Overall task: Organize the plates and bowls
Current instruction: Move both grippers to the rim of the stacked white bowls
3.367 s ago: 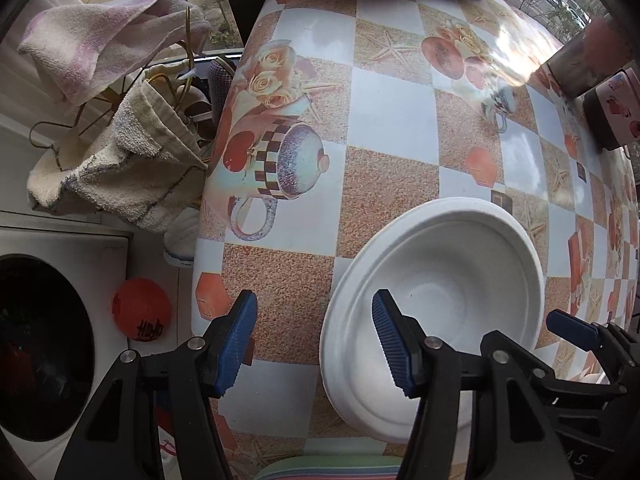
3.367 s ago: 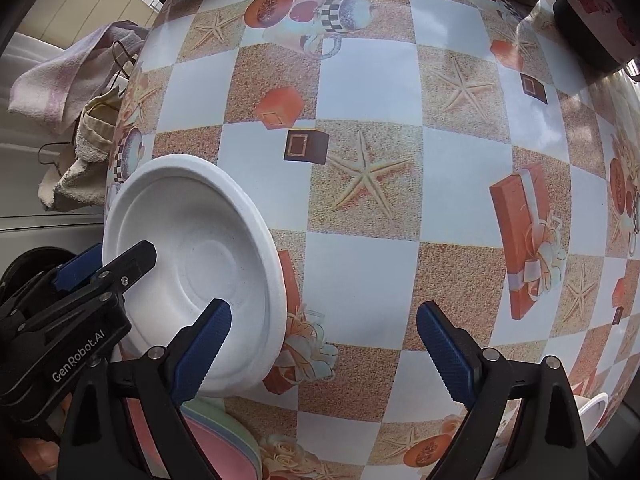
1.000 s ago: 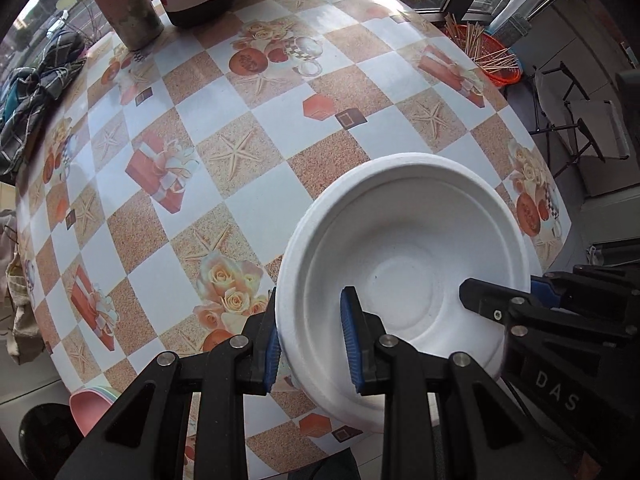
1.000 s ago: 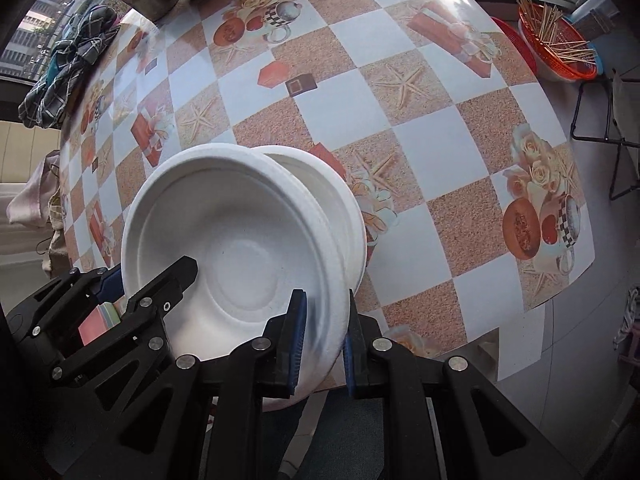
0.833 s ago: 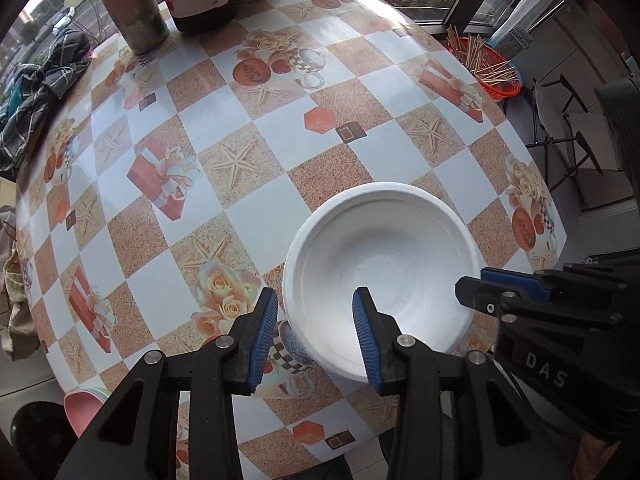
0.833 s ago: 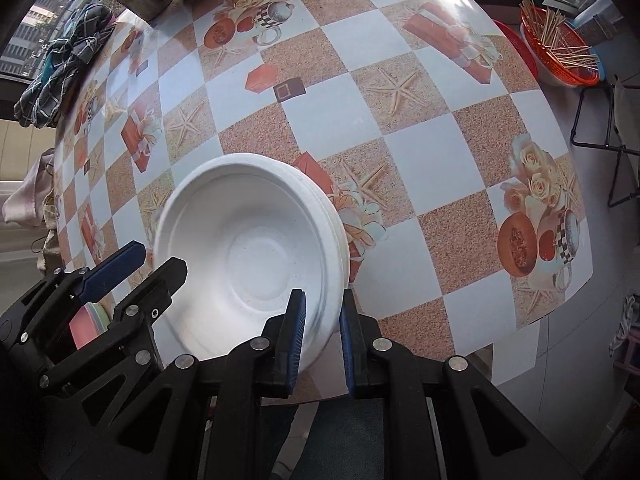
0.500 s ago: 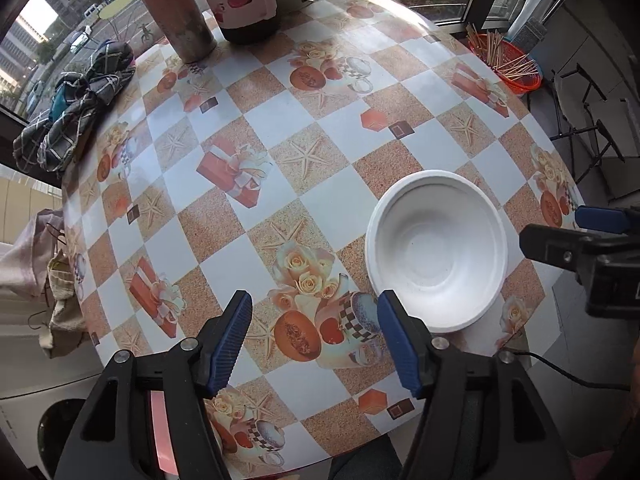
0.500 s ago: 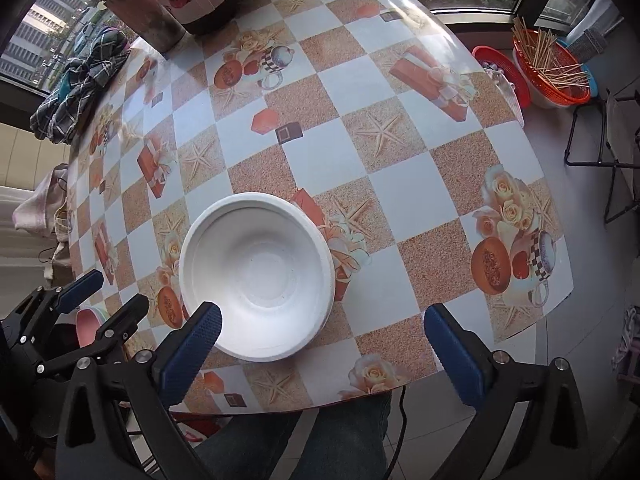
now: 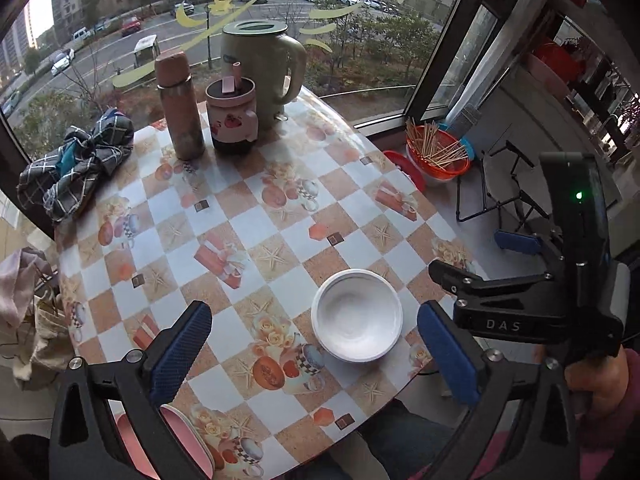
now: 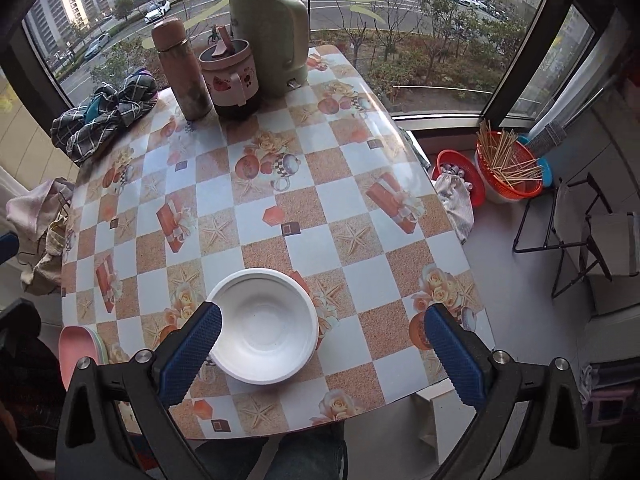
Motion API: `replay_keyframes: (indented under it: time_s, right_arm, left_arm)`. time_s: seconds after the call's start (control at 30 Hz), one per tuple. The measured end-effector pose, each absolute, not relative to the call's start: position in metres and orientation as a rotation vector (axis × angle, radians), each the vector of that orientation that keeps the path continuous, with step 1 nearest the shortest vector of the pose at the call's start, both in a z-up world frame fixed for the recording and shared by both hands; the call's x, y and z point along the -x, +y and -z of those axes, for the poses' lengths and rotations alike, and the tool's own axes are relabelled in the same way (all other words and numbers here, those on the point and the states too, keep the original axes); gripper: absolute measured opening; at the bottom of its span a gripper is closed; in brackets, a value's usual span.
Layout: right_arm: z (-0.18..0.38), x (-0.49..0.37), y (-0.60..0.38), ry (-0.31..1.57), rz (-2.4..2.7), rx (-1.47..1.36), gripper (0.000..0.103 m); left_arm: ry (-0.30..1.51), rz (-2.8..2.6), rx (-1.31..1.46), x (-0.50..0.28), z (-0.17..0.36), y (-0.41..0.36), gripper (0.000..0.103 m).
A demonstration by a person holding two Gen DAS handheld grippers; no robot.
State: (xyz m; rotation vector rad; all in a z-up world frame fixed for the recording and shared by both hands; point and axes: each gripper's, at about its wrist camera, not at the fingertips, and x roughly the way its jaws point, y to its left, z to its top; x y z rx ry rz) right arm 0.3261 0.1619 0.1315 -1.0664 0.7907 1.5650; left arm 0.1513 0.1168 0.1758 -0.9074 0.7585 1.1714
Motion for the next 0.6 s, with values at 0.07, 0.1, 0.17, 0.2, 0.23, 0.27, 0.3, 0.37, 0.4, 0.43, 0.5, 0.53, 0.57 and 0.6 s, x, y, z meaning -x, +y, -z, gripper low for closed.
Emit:
replay_keyframes:
  time_s: [0.07, 0.1, 0.17, 0.2, 0.23, 0.27, 0.3, 0.37, 0.4, 0.43, 0.5, 0.53, 0.57, 0.6]
  right_arm:
    - [-0.137, -0.319, 0.161, 0.777, -1.584, 1.061, 0.102]
    - [-0.138, -0.316, 0.16, 0.779, -1.589, 1.058, 0.102]
    - [-0.138, -0.311, 0.155, 0.784, -1.604, 1.056, 0.102]
    - [-0.138, -0.309, 0.153, 0.79, -1.61, 1.056, 0.102]
    - [-0.136, -0.308, 0.151, 0.797, -1.614, 1.059, 0.102]
    - [-0.134, -0.306, 0.15, 0.807, -1.615, 1.064, 0.102]
    - [-0.132, -0.306, 0.148, 0.822, -1.609, 1.069, 0.102]
    - [-0.125, -0.305, 0.145, 0.857, -1.595, 1.082, 0.102]
    - [-0.121, -0.305, 0.144, 0.876, -1.585, 1.088, 0.102]
    - [-0.118, -0.305, 0.144, 0.89, -1.579, 1.096, 0.102]
    - [-0.114, -0.307, 0.142, 0.919, -1.562, 1.097, 0.102]
    - [-0.113, -0.308, 0.14, 0.93, -1.554, 1.093, 0.102]
    - [-0.112, -0.309, 0.141, 0.937, -1.549, 1.091, 0.102]
    - [-0.111, -0.31, 0.14, 0.945, -1.541, 1.089, 0.102]
  left_arm:
    - [0.834, -1.193, 0.902, -0.161, -0.169, 0.114, 0.103]
    - [0.868, -1.195, 0.909, -0.164, -0.165, 0.113, 0.103]
    - [0.93, -1.194, 0.912, -0.169, -0.158, 0.111, 0.103]
    - [0.946, -1.195, 0.911, -0.169, -0.156, 0.111, 0.103]
    - [0.952, -1.198, 0.914, -0.168, -0.155, 0.109, 0.103]
    - [0.96, -1.203, 0.914, -0.167, -0.153, 0.108, 0.103]
    - [0.968, -1.211, 0.916, -0.166, -0.152, 0.107, 0.103]
    - [0.991, -1.217, 0.92, -0.164, -0.149, 0.105, 0.103]
    - [1.001, -1.219, 0.92, -0.164, -0.148, 0.105, 0.103]
    - [1.009, -1.225, 0.923, -0.164, -0.147, 0.105, 0.103]
    - [1.013, -1.229, 0.923, -0.164, -0.146, 0.105, 0.103]
    - [1.016, -1.23, 0.92, -0.164, -0.146, 0.105, 0.103]
    - [1.021, -1.233, 0.918, -0.164, -0.146, 0.105, 0.103]
    - [1.026, -1.232, 0.916, -0.164, -0.145, 0.105, 0.103]
